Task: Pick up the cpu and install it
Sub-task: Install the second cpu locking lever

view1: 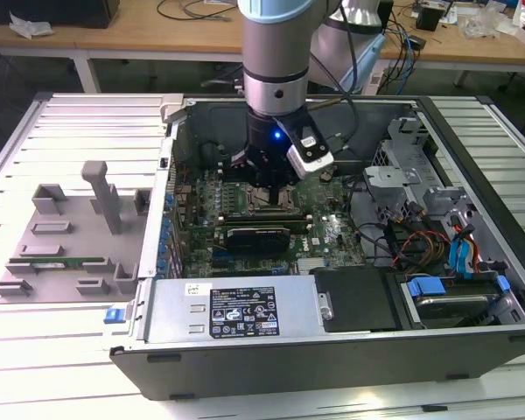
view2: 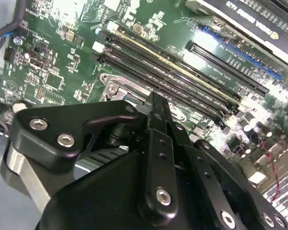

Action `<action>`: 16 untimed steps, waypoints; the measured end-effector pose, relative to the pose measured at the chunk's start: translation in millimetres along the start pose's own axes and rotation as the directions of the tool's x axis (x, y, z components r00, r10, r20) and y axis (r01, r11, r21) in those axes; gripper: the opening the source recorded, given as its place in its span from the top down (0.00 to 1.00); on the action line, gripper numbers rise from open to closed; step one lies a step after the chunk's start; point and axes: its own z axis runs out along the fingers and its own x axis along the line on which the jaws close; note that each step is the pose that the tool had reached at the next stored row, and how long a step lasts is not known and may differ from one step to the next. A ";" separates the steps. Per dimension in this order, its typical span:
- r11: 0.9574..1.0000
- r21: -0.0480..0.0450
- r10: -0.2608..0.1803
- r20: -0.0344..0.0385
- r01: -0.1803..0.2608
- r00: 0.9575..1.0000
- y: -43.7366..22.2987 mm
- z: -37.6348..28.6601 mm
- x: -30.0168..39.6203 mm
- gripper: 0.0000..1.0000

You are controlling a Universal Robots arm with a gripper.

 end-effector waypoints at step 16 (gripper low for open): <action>1.000 -0.001 -0.018 0.000 0.018 1.000 -0.1 12.6 17.6 0.89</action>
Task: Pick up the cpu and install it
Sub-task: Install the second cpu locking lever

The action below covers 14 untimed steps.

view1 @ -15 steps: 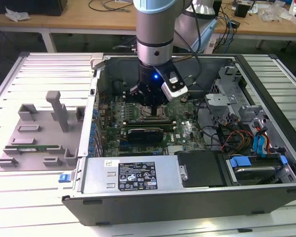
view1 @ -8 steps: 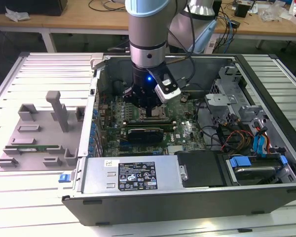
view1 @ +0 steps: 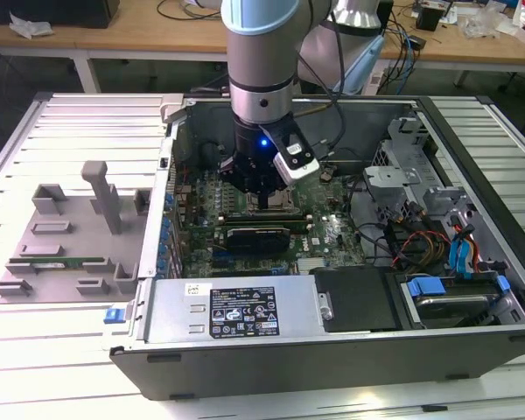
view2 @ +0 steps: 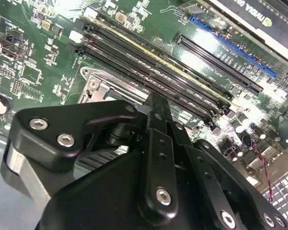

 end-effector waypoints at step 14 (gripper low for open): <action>1.000 -0.001 0.000 0.000 0.000 1.000 0.3 13.4 5.0 0.89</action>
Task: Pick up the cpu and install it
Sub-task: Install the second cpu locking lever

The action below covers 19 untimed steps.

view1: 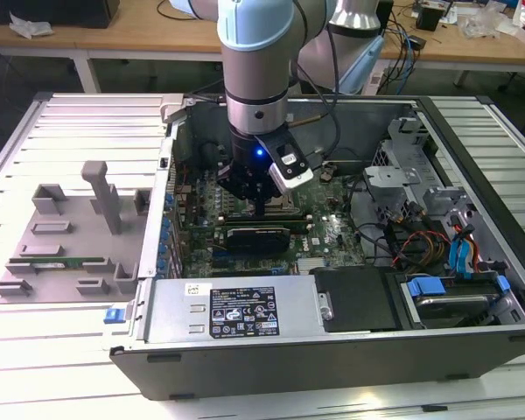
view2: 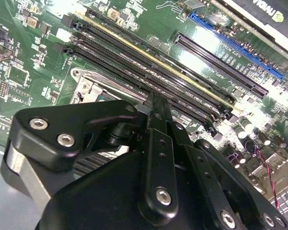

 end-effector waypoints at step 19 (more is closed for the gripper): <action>1.000 -0.007 0.001 0.005 -0.001 1.000 0.1 6.5 11.9 0.89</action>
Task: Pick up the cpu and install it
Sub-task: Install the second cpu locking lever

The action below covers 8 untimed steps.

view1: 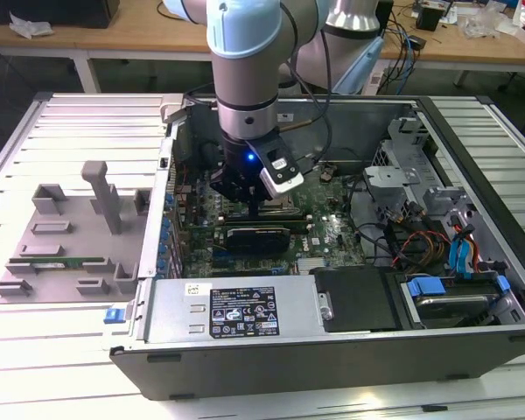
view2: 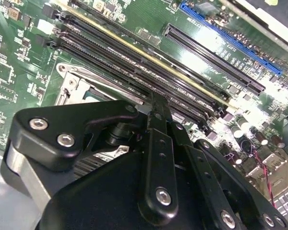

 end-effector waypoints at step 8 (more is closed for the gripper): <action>1.000 -0.003 0.000 0.003 0.000 1.000 -3.3 -9.5 -0.4 0.89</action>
